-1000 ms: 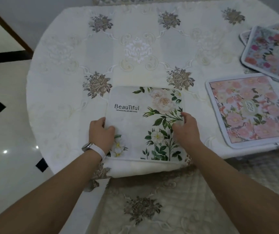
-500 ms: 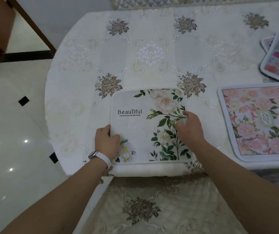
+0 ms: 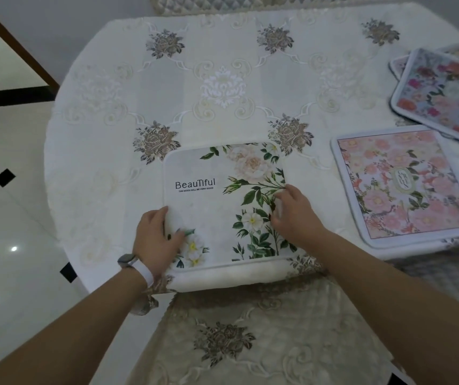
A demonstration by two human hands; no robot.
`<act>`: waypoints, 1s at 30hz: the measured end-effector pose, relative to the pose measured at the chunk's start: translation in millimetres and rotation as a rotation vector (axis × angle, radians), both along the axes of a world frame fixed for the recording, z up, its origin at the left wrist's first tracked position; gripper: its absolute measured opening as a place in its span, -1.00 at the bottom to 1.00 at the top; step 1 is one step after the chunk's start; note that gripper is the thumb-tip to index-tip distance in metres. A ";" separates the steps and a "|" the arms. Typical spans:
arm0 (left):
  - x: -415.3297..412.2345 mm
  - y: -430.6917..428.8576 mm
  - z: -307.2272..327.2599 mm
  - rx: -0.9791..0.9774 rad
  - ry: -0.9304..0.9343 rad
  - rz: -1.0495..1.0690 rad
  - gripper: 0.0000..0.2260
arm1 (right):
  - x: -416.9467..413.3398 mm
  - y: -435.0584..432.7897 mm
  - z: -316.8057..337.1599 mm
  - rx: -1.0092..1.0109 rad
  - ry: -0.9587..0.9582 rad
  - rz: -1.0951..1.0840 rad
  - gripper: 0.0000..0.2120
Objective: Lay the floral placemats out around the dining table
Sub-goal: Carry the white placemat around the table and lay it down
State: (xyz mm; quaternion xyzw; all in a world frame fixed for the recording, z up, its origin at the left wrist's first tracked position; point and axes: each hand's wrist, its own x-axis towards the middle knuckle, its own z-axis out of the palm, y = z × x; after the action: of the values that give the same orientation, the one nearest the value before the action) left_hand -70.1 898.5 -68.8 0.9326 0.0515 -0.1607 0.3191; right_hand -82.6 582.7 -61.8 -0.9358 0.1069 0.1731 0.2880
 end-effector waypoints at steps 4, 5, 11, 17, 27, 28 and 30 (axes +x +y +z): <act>-33.0 2.6 -1.5 -0.001 -0.048 -0.196 -0.16 | -40.8 -0.9 5.7 -0.050 0.064 0.127 -0.36; -40.0 6.0 -5.1 0.023 -0.048 -0.235 -0.13 | -50.1 -1.8 6.6 -0.068 0.086 0.150 -0.31; -54.0 21.0 -14.9 0.109 -0.095 -0.397 -0.18 | -78.8 -6.1 3.7 -0.122 0.069 0.185 -0.31; -52.9 17.0 -17.5 0.119 -0.110 -0.391 -0.22 | -81.8 -3.5 -1.1 -0.140 0.001 0.166 -0.35; -48.8 16.8 -15.8 0.100 -0.118 -0.393 -0.21 | -81.4 -5.0 -5.2 -0.144 -0.038 0.162 -0.38; -48.5 16.9 -16.3 0.097 -0.121 -0.394 -0.21 | -81.4 -5.2 -5.4 -0.145 -0.040 0.162 -0.38; -47.2 15.9 -16.9 0.096 -0.128 -0.394 -0.22 | -80.4 -5.7 -6.4 -0.151 -0.054 0.160 -0.39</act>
State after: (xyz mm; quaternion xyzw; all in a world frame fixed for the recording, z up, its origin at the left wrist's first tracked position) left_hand -117.3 914.4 -85.7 0.9470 -0.1445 -0.1580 0.2395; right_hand -162.9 576.9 -68.2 -0.9647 0.0368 0.1616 0.2047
